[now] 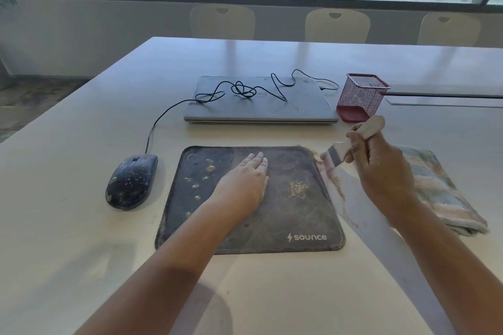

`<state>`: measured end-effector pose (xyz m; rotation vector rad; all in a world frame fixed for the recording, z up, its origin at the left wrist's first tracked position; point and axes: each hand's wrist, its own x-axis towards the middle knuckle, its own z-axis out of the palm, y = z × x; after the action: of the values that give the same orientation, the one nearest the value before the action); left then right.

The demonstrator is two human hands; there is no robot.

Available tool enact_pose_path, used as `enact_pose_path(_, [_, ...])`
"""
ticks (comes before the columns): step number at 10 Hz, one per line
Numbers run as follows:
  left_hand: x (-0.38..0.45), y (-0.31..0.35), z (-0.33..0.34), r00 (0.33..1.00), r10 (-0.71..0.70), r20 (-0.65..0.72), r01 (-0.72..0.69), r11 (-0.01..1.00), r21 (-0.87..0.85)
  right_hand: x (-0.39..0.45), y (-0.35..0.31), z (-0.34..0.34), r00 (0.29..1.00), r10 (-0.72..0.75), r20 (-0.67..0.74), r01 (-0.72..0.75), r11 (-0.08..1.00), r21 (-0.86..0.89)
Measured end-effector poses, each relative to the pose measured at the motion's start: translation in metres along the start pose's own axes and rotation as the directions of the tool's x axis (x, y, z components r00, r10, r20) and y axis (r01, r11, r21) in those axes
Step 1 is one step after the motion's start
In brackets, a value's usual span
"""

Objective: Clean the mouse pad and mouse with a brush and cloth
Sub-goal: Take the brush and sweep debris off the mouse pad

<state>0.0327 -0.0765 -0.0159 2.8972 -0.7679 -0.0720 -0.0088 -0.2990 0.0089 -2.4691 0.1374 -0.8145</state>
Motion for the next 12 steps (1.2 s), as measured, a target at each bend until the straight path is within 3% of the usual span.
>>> enact_pose_path(1, [0.000, 0.000, 0.000, 1.000, 0.002, 0.003, -0.002, 1.000, 0.000, -0.002, -0.005, 0.002, 0.999, -0.004, 0.044, -0.008, 0.965, 0.261])
enact_pose_path(2, [0.000, 0.000, 0.001, 1.000, 0.000, 0.001, 0.000, 1.000, -0.007, -0.003, -0.008, 0.004, 0.992, -0.012, 0.124, -0.021, 0.963, 0.267])
enact_pose_path(3, [0.001, 0.000, 0.001, 1.000, -0.002, -0.001, 0.002, 1.000, -0.011, 0.001, 0.001, 0.002, 0.998, 0.000, 0.058, -0.003, 0.999, 0.050])
enact_pose_path(4, [0.001, 0.000, 0.001, 1.000, -0.001, 0.000, 0.001, 1.000, -0.012, 0.002, 0.000, -0.001, 1.000, -0.018, 0.000, 0.018, 0.977, 0.212])
enact_pose_path(5, [0.001, 0.000, 0.001, 1.000, 0.005, -0.003, -0.005, 1.000, 0.000, -0.003, -0.011, 0.004, 0.998, -0.055, 0.030, 0.035, 0.894, 0.447])
enact_pose_path(6, [0.001, 0.001, 0.000, 1.000, 0.008, -0.012, -0.008, 1.000, 0.024, -0.012, -0.022, 0.012, 0.956, -0.180, 0.230, 0.057, 0.887, 0.458])
enact_pose_path(7, [0.000, 0.001, -0.001, 1.000, 0.013, -0.011, -0.013, 0.999, 0.030, -0.014, -0.022, 0.014, 0.919, -0.218, 0.329, 0.065, 0.906, 0.419])
enact_pose_path(8, [0.000, 0.001, -0.002, 1.000, 0.015, -0.005, -0.015, 0.999, 0.031, -0.011, -0.017, 0.012, 0.921, -0.196, 0.336, 0.052, 0.918, 0.394])
enact_pose_path(9, [-0.001, 0.002, -0.002, 1.000, 0.018, -0.003, -0.017, 0.999, 0.047, -0.003, -0.009, 0.003, 0.975, -0.098, 0.197, 0.051, 0.972, 0.231])
enact_pose_path(10, [-0.001, 0.001, -0.002, 1.000, 0.016, 0.001, -0.016, 0.999, 0.046, 0.000, -0.009, -0.001, 0.994, -0.062, 0.089, 0.045, 0.981, 0.187])
enact_pose_path(12, [-0.001, 0.002, -0.004, 1.000, 0.015, -0.006, -0.015, 0.999, 0.039, -0.012, -0.018, 0.008, 0.935, -0.171, 0.310, 0.044, 0.925, 0.378])
